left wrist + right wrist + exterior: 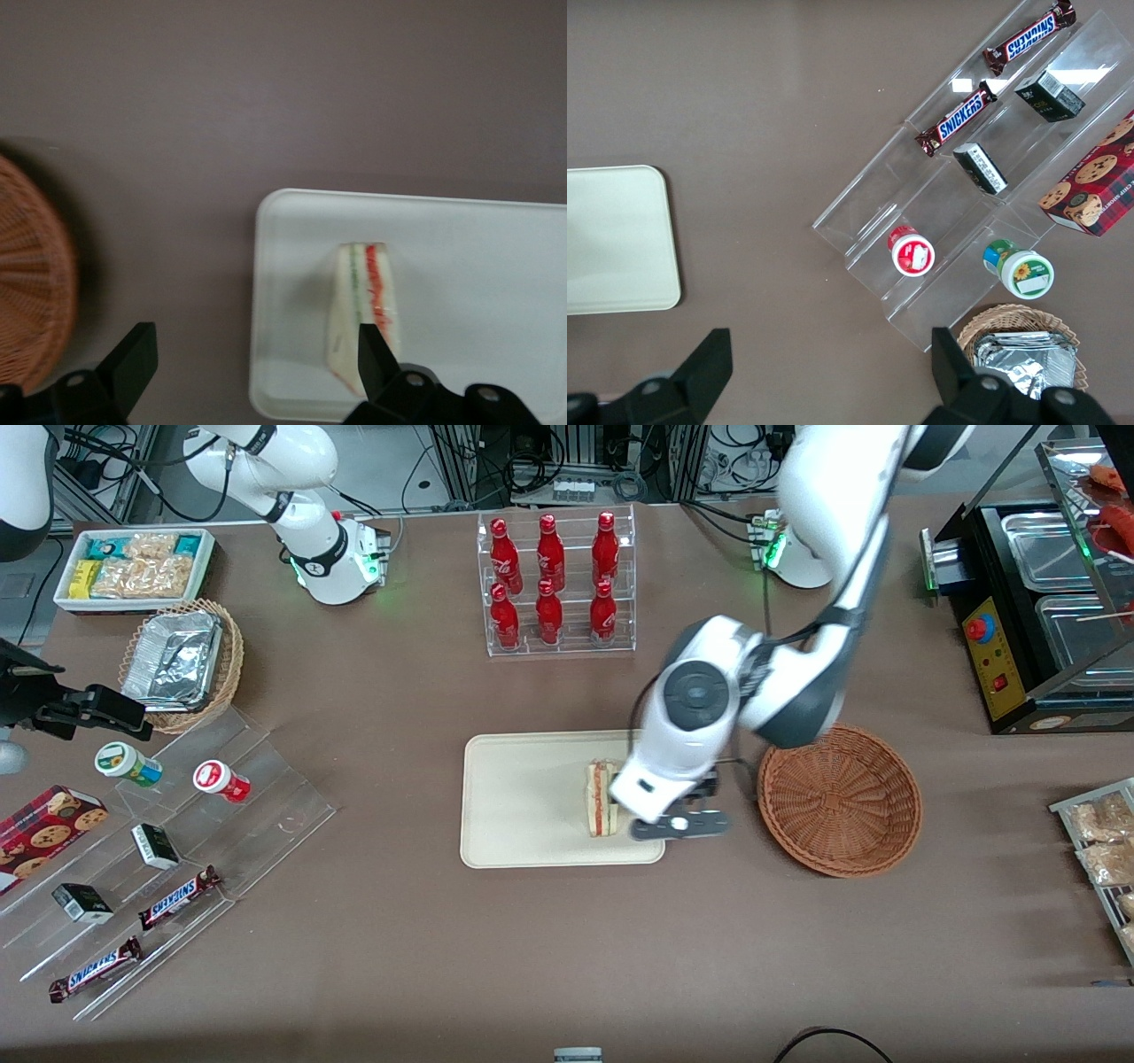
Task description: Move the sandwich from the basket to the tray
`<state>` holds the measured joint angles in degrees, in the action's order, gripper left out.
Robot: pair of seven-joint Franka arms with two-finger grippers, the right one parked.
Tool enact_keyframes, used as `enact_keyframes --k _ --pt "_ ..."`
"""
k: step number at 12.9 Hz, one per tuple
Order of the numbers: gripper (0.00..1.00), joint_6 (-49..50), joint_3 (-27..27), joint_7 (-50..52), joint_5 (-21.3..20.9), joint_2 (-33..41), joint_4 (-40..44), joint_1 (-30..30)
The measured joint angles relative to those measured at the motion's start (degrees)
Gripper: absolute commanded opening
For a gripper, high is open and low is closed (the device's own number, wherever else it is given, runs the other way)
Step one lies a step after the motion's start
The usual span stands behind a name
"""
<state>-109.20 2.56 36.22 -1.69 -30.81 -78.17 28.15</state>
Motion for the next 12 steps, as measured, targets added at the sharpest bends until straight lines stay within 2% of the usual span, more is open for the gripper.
enact_keyframes --k 3,5,12 --pt "1.0 4.6 0.0 -1.4 0.3 4.0 -0.1 -4.8" --pt "1.0 8.3 -0.1 -5.1 1.7 6.2 -0.1 -7.9" --pt "1.0 22.5 -0.1 -15.1 2.0 15.6 -0.3 -17.9"
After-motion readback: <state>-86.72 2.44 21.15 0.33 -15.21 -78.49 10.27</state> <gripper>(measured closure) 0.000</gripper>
